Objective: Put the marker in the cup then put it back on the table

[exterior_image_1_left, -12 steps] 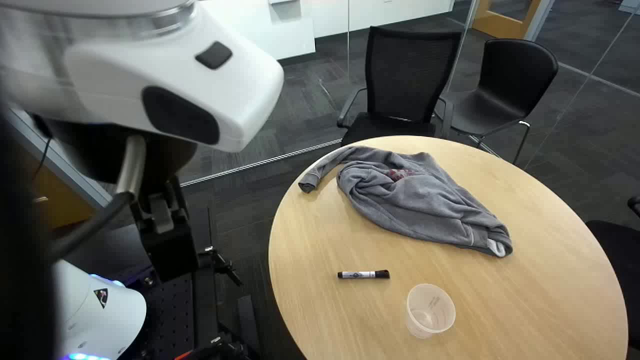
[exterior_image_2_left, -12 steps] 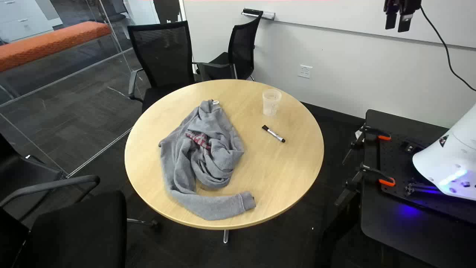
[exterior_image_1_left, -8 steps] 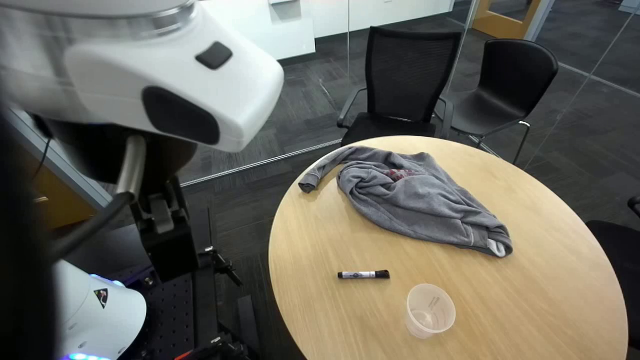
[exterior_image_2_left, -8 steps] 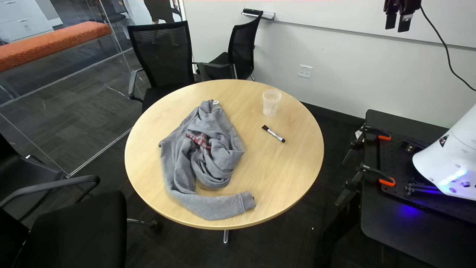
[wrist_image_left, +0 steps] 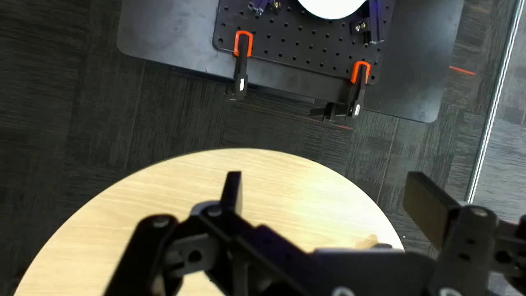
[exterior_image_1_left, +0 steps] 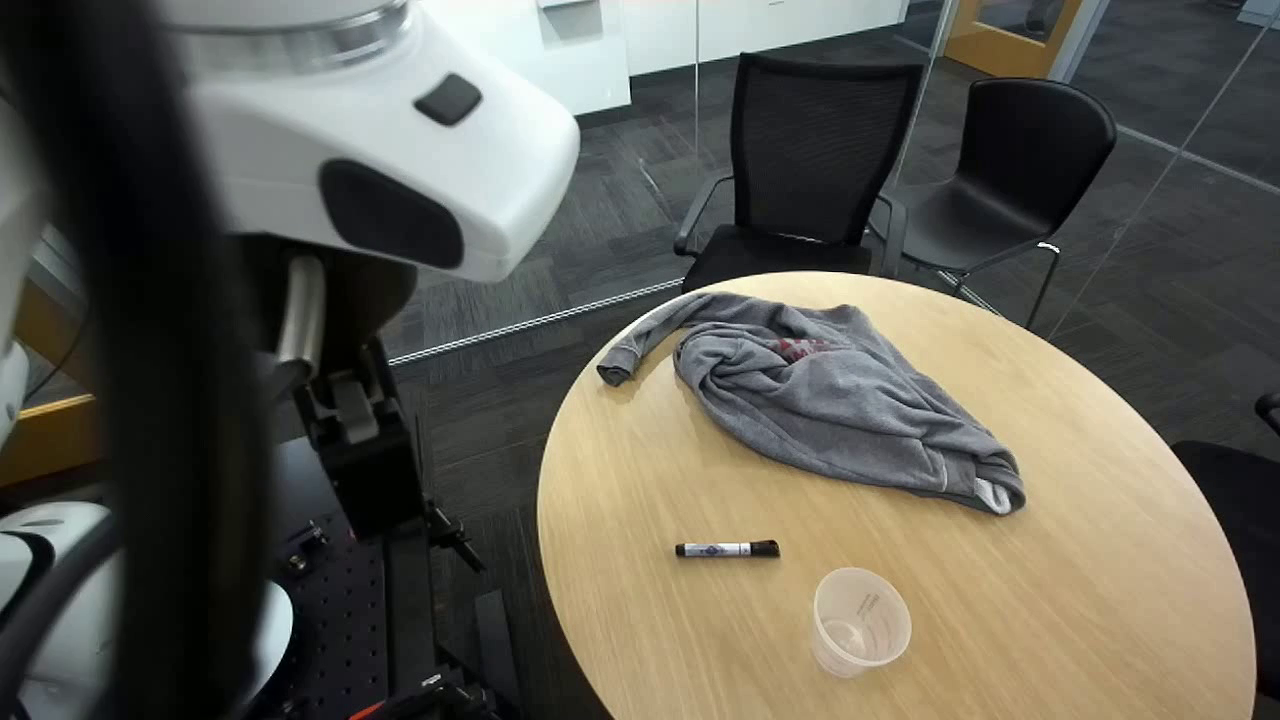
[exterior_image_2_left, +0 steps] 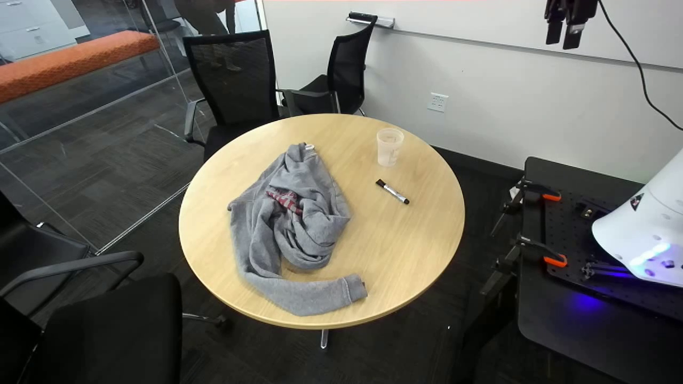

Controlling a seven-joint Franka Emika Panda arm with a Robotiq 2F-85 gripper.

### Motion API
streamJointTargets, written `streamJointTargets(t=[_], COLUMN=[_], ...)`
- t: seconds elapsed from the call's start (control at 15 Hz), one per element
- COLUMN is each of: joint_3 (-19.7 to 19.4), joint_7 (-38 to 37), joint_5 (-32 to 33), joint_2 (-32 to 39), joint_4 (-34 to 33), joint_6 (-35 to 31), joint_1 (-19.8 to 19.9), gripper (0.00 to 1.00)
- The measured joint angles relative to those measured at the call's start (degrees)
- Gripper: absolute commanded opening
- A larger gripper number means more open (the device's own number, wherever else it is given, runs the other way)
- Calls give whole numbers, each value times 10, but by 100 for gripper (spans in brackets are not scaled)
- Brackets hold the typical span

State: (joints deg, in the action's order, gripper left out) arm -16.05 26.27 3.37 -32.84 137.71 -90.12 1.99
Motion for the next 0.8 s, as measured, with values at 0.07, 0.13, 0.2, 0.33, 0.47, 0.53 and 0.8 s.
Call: streamJointTargets(t=[0.07,0.13,0.2,0.33,0.47,0.53,0.8], joint_3=[6,14,22,41,61,72,110], joint_7=[-10,-22,-36,-69,-105,-124,-202], joint_5=[-3,-6,-10,-24,-37,-42,-49], joint_2=[0,0,0,2,7,12,54], joint_4=[6,16,27,55,86,102,156], joint_6=[-20,-47,-77,-142,-218,-259,-429], joint_1=[0,0,0,-1,-3,-3,-3], gripper=[100,100,100,100,100,100,100])
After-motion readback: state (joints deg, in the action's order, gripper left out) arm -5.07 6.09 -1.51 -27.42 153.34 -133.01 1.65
